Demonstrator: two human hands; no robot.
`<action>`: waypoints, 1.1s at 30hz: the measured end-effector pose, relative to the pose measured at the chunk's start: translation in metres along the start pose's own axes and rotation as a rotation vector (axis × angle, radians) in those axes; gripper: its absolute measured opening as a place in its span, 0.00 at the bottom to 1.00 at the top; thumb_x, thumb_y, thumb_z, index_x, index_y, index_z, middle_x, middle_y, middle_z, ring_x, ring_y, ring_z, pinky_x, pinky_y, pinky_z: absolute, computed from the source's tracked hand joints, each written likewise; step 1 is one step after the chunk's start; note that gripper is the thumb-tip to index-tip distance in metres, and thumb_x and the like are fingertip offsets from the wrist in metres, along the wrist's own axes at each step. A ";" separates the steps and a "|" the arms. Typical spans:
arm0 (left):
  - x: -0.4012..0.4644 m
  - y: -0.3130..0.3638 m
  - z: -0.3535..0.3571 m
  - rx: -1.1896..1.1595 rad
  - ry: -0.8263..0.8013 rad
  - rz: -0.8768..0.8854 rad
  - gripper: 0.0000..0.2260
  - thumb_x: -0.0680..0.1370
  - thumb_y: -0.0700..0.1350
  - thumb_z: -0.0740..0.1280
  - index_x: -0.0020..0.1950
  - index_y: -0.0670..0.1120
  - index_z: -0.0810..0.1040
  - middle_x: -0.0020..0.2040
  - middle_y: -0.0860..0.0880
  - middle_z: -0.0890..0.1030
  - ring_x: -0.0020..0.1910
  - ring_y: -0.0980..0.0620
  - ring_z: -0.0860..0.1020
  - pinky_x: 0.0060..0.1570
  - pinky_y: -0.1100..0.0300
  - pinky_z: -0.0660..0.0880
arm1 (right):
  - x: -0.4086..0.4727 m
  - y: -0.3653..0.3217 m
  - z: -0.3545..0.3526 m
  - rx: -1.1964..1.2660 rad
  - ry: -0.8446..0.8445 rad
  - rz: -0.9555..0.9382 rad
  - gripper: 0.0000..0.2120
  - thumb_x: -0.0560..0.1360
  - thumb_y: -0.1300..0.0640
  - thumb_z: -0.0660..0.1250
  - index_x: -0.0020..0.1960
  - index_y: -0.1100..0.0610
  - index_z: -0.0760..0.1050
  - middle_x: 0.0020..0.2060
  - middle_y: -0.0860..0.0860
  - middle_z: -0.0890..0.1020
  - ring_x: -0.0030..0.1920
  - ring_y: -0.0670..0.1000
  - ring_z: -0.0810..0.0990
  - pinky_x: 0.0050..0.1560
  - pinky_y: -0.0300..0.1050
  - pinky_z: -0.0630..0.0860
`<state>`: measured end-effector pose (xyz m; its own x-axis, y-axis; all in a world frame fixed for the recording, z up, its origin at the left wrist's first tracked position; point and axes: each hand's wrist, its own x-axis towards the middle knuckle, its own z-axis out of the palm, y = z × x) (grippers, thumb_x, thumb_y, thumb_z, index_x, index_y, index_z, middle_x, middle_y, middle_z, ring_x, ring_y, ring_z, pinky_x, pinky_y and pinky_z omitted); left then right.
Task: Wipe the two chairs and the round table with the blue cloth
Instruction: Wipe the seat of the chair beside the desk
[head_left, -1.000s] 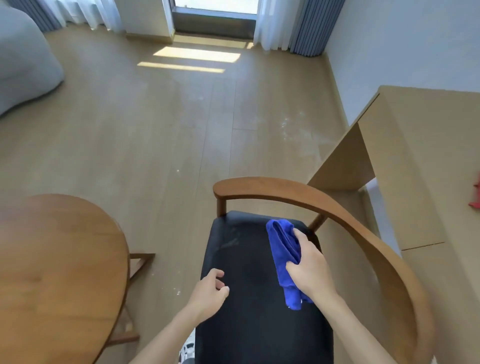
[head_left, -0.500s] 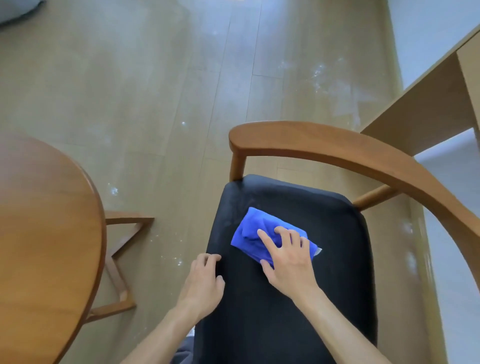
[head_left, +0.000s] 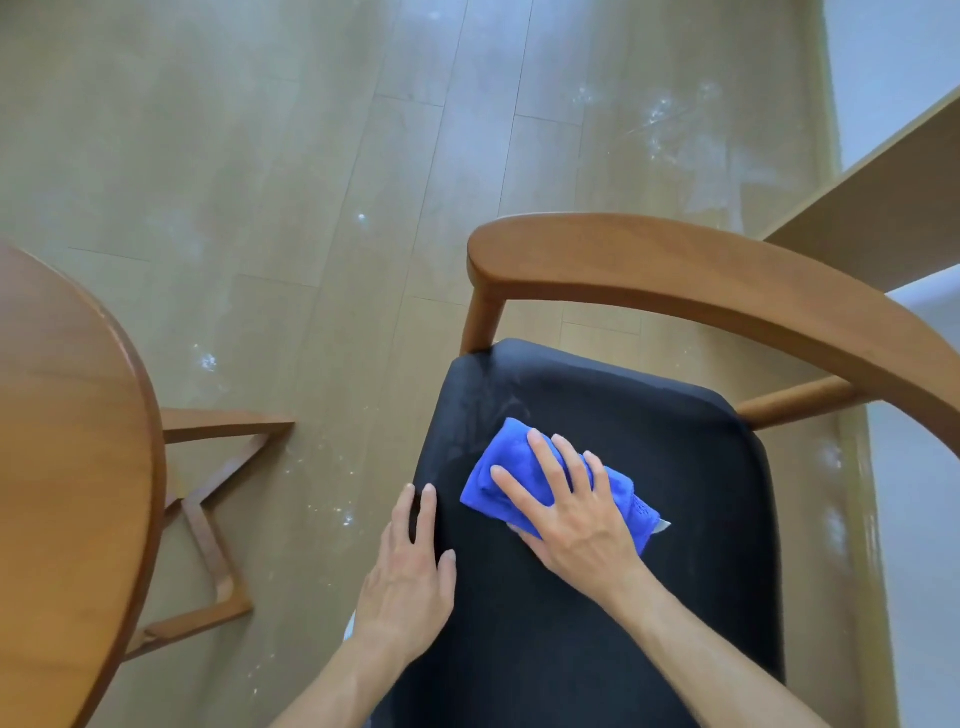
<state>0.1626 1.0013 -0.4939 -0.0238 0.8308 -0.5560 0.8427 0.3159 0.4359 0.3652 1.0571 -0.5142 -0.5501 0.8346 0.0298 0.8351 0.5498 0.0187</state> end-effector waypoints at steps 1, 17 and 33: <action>0.001 0.001 0.002 0.016 0.007 -0.005 0.31 0.82 0.51 0.55 0.79 0.51 0.40 0.77 0.57 0.39 0.75 0.55 0.53 0.63 0.61 0.68 | 0.005 0.003 0.002 0.001 0.029 -0.005 0.25 0.73 0.53 0.67 0.69 0.48 0.69 0.68 0.63 0.72 0.61 0.65 0.76 0.55 0.62 0.74; 0.002 -0.012 0.005 -0.087 0.040 0.059 0.29 0.82 0.50 0.58 0.79 0.54 0.46 0.77 0.61 0.44 0.75 0.59 0.56 0.64 0.66 0.62 | 0.124 0.014 -0.006 0.045 -0.044 0.743 0.31 0.69 0.66 0.61 0.71 0.50 0.67 0.65 0.60 0.71 0.43 0.57 0.71 0.41 0.49 0.67; 0.018 -0.014 -0.005 -0.798 0.170 -0.286 0.26 0.78 0.31 0.53 0.57 0.60 0.78 0.66 0.60 0.75 0.62 0.64 0.72 0.63 0.69 0.64 | -0.006 -0.059 -0.027 0.368 0.102 0.066 0.30 0.57 0.68 0.68 0.57 0.51 0.81 0.52 0.59 0.81 0.38 0.58 0.77 0.37 0.48 0.74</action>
<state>0.1475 1.0145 -0.5063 -0.3112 0.7074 -0.6346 0.1643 0.6977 0.6973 0.3194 1.0192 -0.4885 -0.4770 0.8708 0.1191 0.8021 0.4867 -0.3459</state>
